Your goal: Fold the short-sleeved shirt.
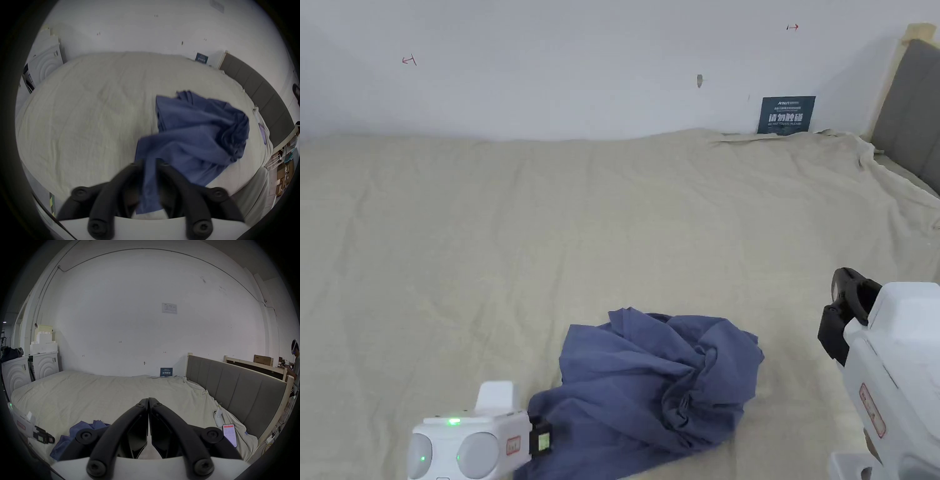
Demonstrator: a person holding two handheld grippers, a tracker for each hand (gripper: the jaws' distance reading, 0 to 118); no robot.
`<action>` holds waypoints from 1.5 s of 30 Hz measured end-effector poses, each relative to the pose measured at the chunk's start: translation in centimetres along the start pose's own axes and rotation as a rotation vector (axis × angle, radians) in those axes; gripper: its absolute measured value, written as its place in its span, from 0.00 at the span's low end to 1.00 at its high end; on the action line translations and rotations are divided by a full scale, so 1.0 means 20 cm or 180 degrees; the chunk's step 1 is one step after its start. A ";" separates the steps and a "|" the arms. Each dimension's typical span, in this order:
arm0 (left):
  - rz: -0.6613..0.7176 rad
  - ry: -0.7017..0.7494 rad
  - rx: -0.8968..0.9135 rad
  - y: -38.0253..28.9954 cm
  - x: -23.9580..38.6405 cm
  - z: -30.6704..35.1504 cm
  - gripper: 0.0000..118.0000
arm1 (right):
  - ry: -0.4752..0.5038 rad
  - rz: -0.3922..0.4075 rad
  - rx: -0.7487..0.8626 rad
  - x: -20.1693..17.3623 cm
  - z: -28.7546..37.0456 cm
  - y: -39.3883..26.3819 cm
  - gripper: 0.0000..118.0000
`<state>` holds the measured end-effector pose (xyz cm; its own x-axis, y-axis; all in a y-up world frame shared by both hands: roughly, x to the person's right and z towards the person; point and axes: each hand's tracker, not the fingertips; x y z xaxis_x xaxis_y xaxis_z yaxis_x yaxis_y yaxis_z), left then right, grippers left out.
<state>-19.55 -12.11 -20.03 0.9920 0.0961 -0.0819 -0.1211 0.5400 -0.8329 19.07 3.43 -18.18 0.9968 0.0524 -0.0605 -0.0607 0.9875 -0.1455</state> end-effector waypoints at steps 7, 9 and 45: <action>-0.0106 0.0131 -0.0188 -0.11 0.03 -0.09 0.71 | 0.0018 0.0005 -0.0078 0.00 -0.01 -0.04 0.00; -0.0099 0.0158 -0.0227 -0.12 0.04 -0.14 0.70 | 0.0023 0.0001 -0.0100 -0.01 -0.02 -0.05 0.00; -0.0003 -0.0404 0.0533 0.17 0.02 0.15 0.02 | 0.0459 -0.0696 -0.2259 0.04 -1.02 -0.63 0.87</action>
<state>-19.58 -7.69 -21.31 0.9809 0.1944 -0.0026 -0.1348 0.6704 -0.7296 19.59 -12.01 -36.57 0.9762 -0.2019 -0.0787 0.0700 0.6378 -0.7670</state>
